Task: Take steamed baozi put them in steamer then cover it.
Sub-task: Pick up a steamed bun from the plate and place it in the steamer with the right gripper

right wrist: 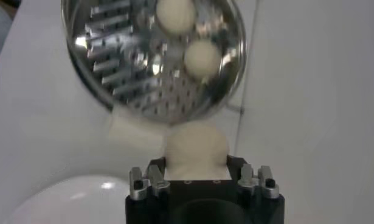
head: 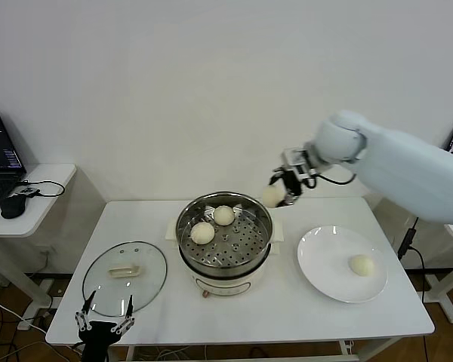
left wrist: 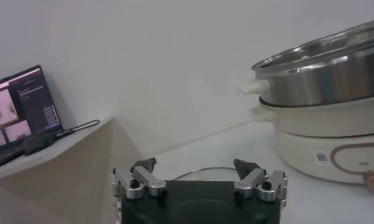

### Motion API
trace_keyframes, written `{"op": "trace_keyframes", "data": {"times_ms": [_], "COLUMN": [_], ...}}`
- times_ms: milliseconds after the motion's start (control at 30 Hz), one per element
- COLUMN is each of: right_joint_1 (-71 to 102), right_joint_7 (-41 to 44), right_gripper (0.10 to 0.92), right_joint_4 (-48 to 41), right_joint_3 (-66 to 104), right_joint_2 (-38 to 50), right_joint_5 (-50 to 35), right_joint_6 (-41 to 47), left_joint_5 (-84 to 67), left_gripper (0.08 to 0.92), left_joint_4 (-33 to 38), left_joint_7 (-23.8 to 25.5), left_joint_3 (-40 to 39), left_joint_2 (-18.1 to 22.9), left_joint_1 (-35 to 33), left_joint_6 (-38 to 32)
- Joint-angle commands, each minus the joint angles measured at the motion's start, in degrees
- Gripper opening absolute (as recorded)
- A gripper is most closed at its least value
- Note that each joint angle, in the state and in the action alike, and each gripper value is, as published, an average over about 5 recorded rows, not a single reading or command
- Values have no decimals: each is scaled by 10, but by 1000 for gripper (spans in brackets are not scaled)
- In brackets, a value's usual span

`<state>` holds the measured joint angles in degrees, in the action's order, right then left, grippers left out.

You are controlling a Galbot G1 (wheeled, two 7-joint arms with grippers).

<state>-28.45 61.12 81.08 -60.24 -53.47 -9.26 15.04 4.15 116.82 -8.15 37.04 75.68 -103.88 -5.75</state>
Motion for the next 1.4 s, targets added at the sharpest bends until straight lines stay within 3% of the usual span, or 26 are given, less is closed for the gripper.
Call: {"op": "trace_keyframes", "data": {"times_ms": [33,567,767,1200,1400], "right_joint_1": [-11,36,40,40,29], "right_joint_7": [-17,-9,-3,7,8], "right_gripper": [634,632,635,639,746], "right_joint_4": [-15,-54,-51,-28,-25], "right_joint_3": [-54,-89,-97,-102,-98], "right_joint_2": [-105,-166,-156,-136,-129], "right_joint_5": [-26,96,136,134,126], "right_joint_6": [-69,-242,-273,-286,-285], "left_joint_5": [-1,-3,-4,-3,-3], "left_gripper": [823,823,823,823,823], "left_joint_4": [1,1,-1,-1,-1], "left_joint_7": [0,-2,-2,-4,-4], "left_joint_3": [4,11,10,9,10], "left_joint_2": [0,5,7,8,8], "left_joint_1": [-1,-4,-1,-3,-5], "left_joint_6": [0,-3,-3,-5,-6]}}
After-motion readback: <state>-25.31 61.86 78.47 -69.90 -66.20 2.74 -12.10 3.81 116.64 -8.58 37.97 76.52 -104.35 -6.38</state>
